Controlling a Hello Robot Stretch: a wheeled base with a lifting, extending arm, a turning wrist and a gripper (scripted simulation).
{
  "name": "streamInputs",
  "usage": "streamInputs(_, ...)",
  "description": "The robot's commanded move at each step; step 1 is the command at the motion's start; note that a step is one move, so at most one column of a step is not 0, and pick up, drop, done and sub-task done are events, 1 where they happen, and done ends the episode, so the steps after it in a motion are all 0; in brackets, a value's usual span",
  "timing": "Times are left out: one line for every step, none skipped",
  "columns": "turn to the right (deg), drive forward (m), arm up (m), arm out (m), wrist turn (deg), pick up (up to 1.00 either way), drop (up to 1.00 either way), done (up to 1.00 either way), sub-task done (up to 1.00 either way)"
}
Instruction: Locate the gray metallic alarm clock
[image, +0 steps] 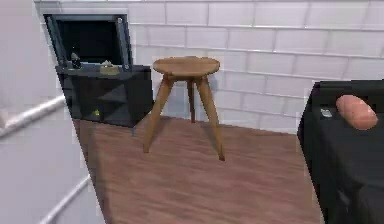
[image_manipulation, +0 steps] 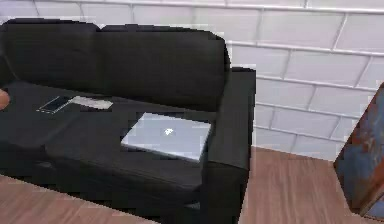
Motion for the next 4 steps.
streamInputs(45.0,0.0,0.0,0.0,0.0,0.0,0.0,0.0,0.0)
streamInputs(45.0,0.0,0.0,0.0,0.0,0.0,0.0,0.0,0.0)
streamInputs(12.0,0.0,0.0,0.0,0.0,0.0,0.0,0.0,0.0)
streamInputs(0.0,0.05,0.0,0.0,0.0,0.0,0.0,0.0,0.0)
